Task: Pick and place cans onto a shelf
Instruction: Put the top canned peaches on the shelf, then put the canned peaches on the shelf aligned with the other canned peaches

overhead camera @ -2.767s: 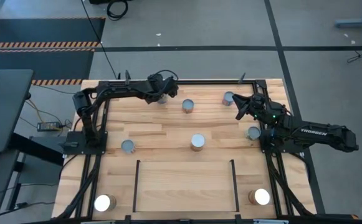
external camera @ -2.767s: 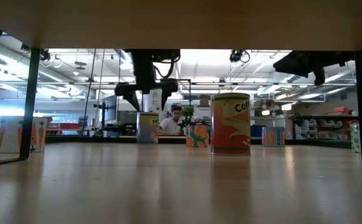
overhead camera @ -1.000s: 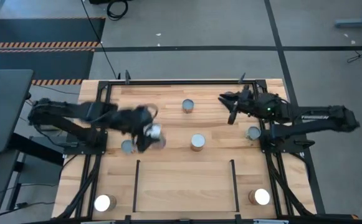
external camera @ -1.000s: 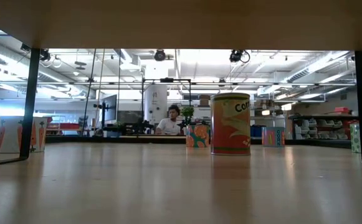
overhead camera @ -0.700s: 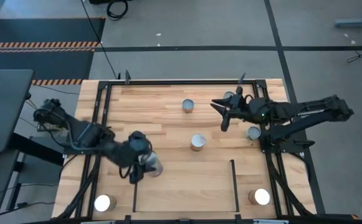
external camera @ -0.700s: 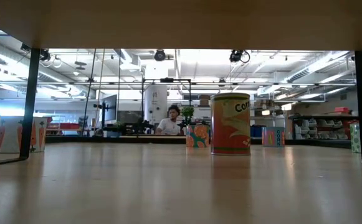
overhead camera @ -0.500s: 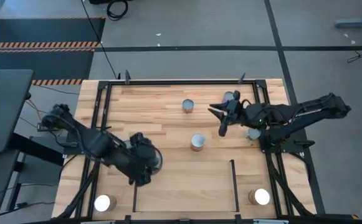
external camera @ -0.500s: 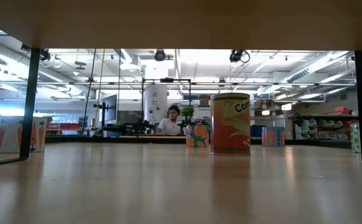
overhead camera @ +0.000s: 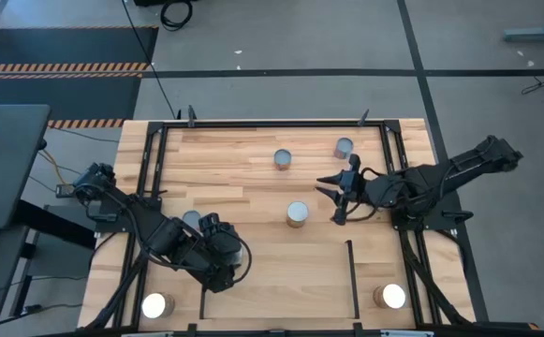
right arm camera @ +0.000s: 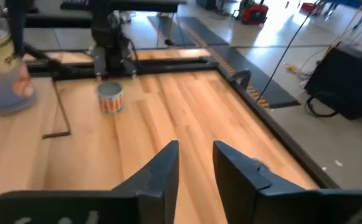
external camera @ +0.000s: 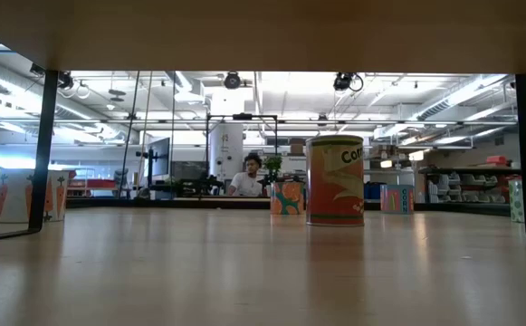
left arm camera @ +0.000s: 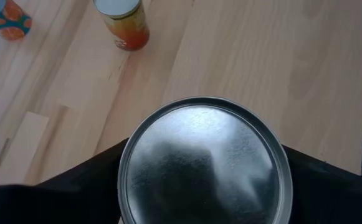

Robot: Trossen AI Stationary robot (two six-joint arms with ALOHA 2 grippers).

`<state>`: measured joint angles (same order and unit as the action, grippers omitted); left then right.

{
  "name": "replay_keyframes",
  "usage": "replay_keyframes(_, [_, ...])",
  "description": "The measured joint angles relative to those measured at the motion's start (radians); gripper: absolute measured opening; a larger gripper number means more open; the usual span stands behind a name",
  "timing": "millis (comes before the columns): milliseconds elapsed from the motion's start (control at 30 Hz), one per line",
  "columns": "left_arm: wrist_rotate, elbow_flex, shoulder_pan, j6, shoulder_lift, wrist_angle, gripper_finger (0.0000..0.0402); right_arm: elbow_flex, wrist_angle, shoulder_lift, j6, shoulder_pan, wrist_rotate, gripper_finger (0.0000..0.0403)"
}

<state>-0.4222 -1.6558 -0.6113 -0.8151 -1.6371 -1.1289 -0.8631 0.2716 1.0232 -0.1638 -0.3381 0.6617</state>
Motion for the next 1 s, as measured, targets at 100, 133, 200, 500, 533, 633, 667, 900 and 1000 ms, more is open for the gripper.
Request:
replay_keyframes(100, [0.003, 0.000, -0.005, -0.001, 0.000, 0.001, 0.0352, 0.000, 0.043, 0.001, -0.026, -0.017, -0.001, 0.0139])
replay_keyframes(133, [0.005, 0.000, -0.005, 0.002, 0.000, 0.001, 0.0354, 0.000, 0.054, 0.001, -0.027, -0.023, -0.001, 0.0150])
replay_keyframes(200, [0.005, 0.000, -0.005, 0.012, 0.000, 0.000, 0.0355, 0.000, 0.068, 0.001, -0.020, -0.031, -0.001, 0.0171])
replay_keyframes(500, [0.023, -0.009, -0.002, 0.041, 0.011, -0.016, 0.0357, 0.000, 0.101, -0.023, -0.018, -0.050, -0.018, 0.0241])
replay_keyframes(533, [0.034, -0.013, -0.003, 0.047, 0.011, -0.021, 0.0357, 0.000, 0.103, -0.029, -0.018, -0.050, -0.021, 0.0245])
replay_keyframes(633, [0.068, -0.035, -0.005, 0.070, 0.014, -0.021, 0.0357, 0.000, 0.116, -0.052, -0.020, -0.049, -0.026, 0.0255])
replay_keyframes(667, [0.077, -0.043, -0.005, 0.082, 0.014, -0.022, 0.0357, 0.000, 0.122, -0.060, -0.020, -0.047, -0.027, 0.0257])
replay_keyframes(900, [0.058, -0.155, 0.012, 0.154, 0.014, -0.068, 0.0357, 0.000, 0.324, -0.128, -0.112, -0.020, -0.045, 0.0262])
replay_keyframes(1000, [0.016, -0.191, 0.039, 0.158, 0.015, -0.106, 0.0357, 0.000, 0.415, -0.142, -0.153, -0.017, -0.078, 0.0262])
